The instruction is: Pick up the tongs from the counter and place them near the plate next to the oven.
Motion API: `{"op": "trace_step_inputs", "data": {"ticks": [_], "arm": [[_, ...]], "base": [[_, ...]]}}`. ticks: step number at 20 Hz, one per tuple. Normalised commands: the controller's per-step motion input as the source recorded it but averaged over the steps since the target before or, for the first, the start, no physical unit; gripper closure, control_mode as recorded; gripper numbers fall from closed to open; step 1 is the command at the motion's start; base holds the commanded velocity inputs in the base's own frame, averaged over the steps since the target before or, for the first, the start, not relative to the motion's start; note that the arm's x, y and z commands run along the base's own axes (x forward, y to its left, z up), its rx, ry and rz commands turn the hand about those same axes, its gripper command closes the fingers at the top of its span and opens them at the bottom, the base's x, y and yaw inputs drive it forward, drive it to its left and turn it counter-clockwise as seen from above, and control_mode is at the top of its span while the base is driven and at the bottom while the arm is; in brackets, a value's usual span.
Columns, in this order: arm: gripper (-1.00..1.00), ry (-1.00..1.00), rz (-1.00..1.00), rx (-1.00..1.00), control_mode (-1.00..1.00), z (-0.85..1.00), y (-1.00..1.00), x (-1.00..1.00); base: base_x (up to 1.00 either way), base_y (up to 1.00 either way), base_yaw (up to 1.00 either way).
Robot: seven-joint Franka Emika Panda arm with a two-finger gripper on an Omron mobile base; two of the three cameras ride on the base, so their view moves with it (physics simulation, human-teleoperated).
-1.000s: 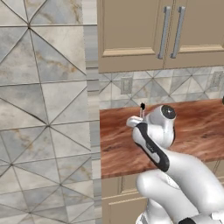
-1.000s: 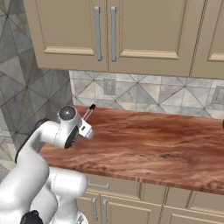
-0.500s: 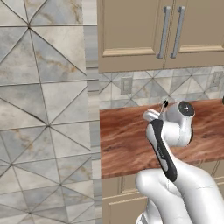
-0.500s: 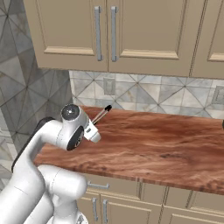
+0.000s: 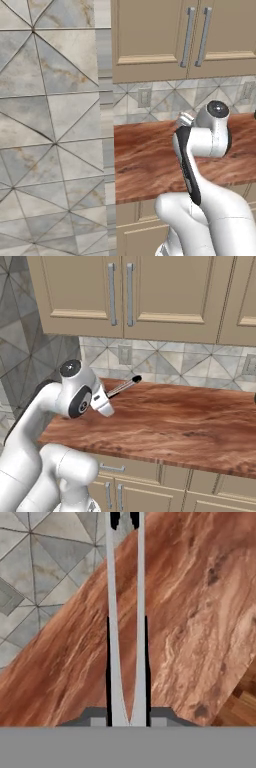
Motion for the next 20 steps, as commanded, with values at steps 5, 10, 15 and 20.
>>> {"op": "trace_step_inputs", "data": {"ticks": [5, 10, 15, 20], "arm": [[1.0, 0.0, -0.24, 0.0, -1.0, 0.55, -0.07, -0.38], [1.0, 0.0, -0.26, 0.0, -1.0, 0.25, -0.03, -0.48], [1.0, -0.02, 0.0, 0.0, 1.0, 0.0, 0.01, -0.07], [1.0, 0.0, 0.0, 0.0, 1.0, 0.0, 0.0, 0.0]], "base": [[0.0, 0.0, 0.0], [0.0, 0.0, 0.0], [-0.03, 0.09, 0.01], [-0.3, 0.01, -0.49]]}}
